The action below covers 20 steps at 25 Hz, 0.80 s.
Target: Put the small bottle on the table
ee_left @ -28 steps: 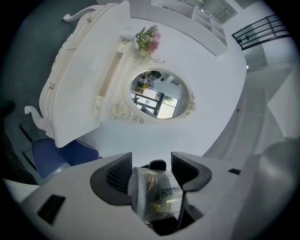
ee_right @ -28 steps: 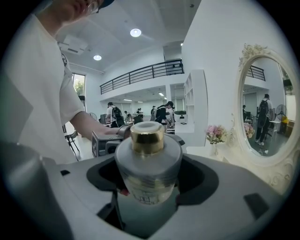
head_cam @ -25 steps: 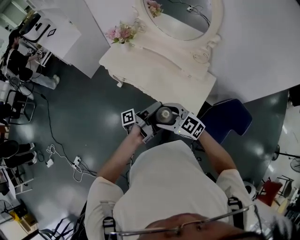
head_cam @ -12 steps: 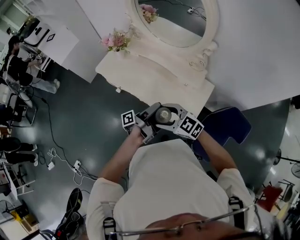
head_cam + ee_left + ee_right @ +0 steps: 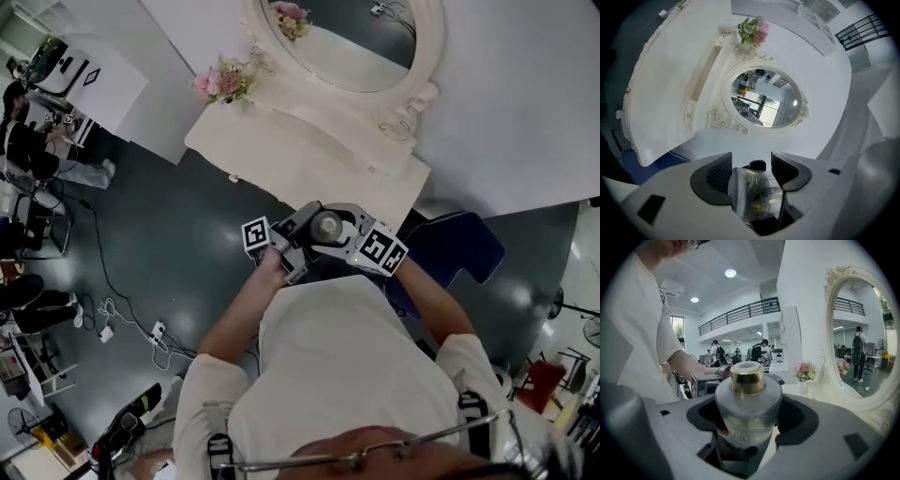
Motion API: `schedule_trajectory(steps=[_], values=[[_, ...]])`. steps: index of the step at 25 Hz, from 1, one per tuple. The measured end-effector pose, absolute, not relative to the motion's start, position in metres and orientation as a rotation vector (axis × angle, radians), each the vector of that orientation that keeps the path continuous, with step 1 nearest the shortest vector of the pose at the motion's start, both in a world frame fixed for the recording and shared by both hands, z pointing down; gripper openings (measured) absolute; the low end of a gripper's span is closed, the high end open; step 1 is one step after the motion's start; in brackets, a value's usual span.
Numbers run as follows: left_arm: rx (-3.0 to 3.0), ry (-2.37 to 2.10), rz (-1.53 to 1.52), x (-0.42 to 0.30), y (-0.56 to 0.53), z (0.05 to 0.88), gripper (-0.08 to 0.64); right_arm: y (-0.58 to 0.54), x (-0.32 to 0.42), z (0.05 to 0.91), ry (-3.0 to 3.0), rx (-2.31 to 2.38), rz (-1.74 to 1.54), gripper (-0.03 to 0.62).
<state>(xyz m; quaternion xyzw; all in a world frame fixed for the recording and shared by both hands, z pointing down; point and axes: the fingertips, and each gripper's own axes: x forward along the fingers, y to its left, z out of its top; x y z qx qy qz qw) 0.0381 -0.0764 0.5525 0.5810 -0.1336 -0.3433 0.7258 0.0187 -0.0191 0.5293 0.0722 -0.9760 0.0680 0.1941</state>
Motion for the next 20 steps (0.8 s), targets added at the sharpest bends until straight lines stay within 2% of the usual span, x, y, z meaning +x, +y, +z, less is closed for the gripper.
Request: schedule_trajectory(steps=[20], values=[[1.239,-0.102,-0.537,-0.011,-0.173,0.569,0.255,-0.124,-0.045,0.545,-2.667,0.549,0.333,0.344]])
